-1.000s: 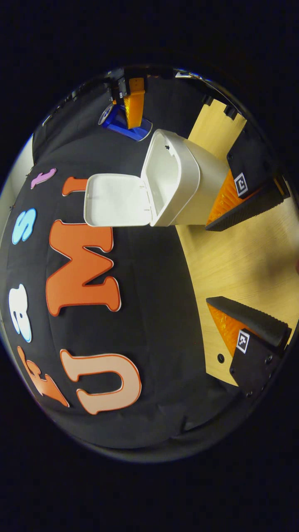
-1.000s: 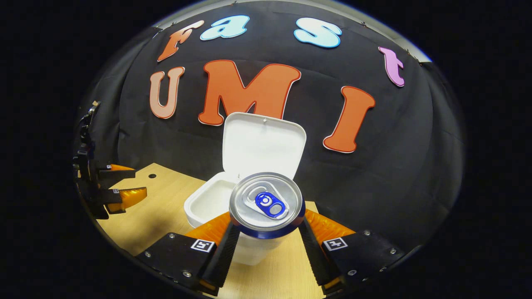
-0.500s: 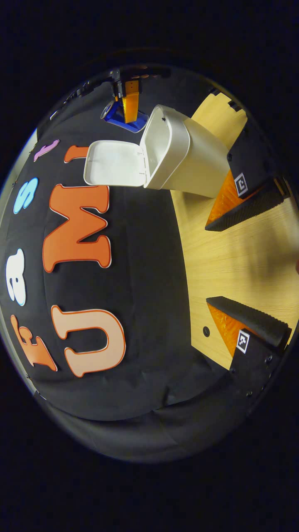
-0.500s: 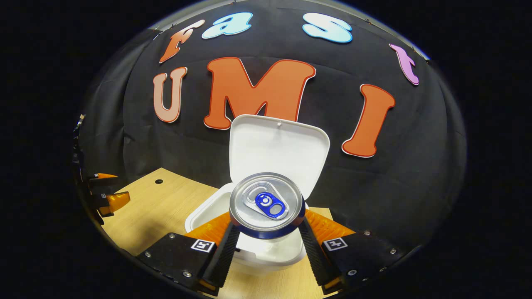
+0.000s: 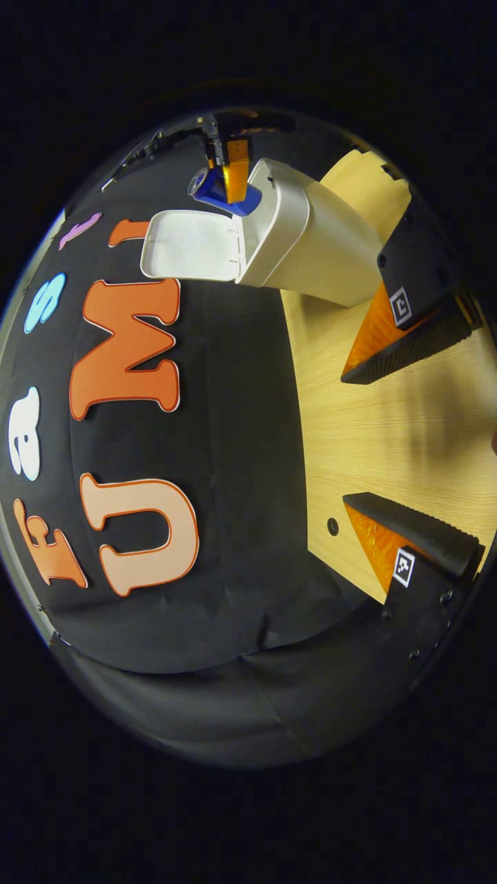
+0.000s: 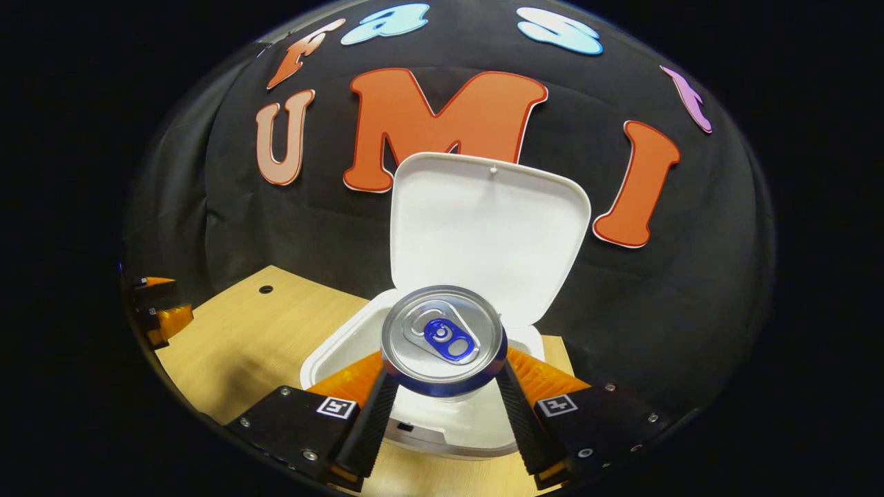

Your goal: Press the lid of the desktop garbage bin to open it, pick up the crumpled paper on the desktop and throw it into the bin, then pick up the pop can on the desktop and drop it into the bin, and finally close the garbage bin lid.

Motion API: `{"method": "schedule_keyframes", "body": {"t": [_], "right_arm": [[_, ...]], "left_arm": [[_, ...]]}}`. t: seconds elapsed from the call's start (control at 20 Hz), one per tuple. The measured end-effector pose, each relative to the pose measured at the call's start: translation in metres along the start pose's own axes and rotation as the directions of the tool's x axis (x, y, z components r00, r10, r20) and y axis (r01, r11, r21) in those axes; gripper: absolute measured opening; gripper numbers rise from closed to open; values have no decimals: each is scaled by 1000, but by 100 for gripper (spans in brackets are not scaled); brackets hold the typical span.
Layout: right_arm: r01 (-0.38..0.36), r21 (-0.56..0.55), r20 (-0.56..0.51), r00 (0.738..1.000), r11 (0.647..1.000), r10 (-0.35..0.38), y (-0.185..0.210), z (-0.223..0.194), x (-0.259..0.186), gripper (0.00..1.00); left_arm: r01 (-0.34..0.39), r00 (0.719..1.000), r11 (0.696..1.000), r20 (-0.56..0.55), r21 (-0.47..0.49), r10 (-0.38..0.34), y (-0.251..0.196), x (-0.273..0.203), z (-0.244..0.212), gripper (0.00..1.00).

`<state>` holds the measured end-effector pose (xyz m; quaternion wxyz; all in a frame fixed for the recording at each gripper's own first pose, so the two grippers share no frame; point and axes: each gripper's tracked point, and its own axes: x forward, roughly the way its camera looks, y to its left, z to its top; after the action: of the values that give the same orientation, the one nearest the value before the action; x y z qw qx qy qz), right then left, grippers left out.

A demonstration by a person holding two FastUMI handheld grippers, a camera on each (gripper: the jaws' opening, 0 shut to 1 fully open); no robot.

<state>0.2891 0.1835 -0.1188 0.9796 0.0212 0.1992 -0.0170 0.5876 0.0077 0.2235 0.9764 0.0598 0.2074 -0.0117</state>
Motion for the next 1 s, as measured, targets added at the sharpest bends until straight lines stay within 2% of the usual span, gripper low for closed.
{"method": "schedule_keyframes", "body": {"t": [0.2, 0.25, 0.3, 0.5, 0.7, 1.0], "right_arm": [[-14, 3, -48, 999, 1000, 14, 8, -16, 7, 80], [-8, 7, -59, 998, 1000, 9, 7, -20, 7, 81], [-3, 9, -66, 998, 1000, 4, 7, -22, 9, 81], [3, 13, -41, 999, 1000, -2, 4, -10, 6, 84], [24, 17, 7, 1000, 1000, -24, -4, 24, 6, 90], [36, -2, 124, 992, 999, -35, -12, 102, -5, 90]], "left_arm": [[-10, 1000, 1000, 0, -6, 10, 7, -2, -1, 100], [-10, 1000, 1000, 2, -9, 10, 7, -3, -3, 96], [-13, 1000, 1000, 2, -12, 14, 10, -3, -3, 100], [-25, 1000, 999, 6, -22, 25, 19, -4, -5, 100], [-36, 999, 999, 11, -25, 36, 27, -7, -7, 100], [-66, 998, 997, 8, -43, 66, 43, -7, -13, 100]]}}
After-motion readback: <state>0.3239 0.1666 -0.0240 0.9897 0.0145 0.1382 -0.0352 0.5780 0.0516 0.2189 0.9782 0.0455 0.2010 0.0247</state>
